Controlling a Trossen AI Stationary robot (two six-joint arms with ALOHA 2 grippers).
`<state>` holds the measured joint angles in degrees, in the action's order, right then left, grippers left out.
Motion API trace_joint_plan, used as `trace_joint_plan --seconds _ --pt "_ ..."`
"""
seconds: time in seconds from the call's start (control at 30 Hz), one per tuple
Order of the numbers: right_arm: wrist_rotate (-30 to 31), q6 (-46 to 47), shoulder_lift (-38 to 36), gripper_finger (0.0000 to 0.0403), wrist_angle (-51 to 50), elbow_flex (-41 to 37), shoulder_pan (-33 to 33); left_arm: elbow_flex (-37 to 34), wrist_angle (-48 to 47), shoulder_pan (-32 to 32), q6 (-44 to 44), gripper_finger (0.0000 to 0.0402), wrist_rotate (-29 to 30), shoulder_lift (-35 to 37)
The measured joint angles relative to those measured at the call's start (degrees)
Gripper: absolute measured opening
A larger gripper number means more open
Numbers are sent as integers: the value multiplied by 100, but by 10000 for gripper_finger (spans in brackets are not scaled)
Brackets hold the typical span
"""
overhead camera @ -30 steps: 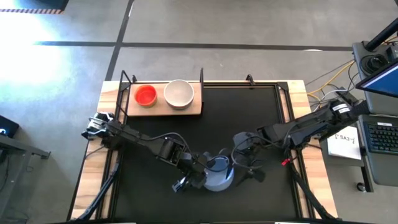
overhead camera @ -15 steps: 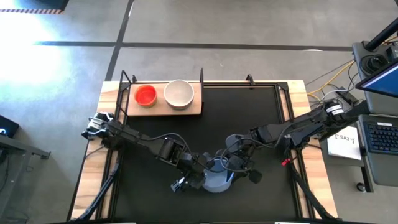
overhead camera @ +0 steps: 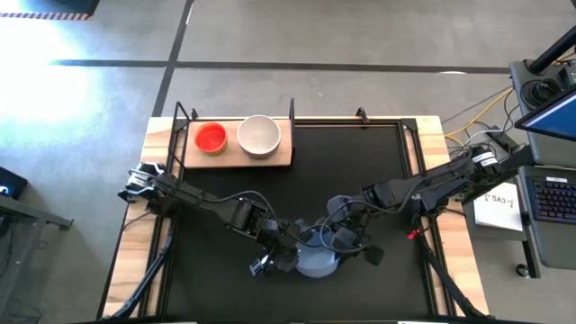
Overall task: Place and stack bowls onto a shelf
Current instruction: Stack the large blue bowl onto the white bowl on the shelf
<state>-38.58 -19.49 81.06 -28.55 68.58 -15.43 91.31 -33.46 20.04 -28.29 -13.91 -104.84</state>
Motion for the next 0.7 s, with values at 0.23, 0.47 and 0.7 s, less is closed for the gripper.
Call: trace_joint_plan --seconds 0.23,0.47,0.7 --pt "-181 255 0 10 -42 0 1 0 149 -13 273 23 206 0" --pt "10 794 2 8 -127 0 18 0 204 -129 54 102 220 0" --pt "27 1291 -2 8 -334 10 29 5 -76 -230 -25 168 138 71"
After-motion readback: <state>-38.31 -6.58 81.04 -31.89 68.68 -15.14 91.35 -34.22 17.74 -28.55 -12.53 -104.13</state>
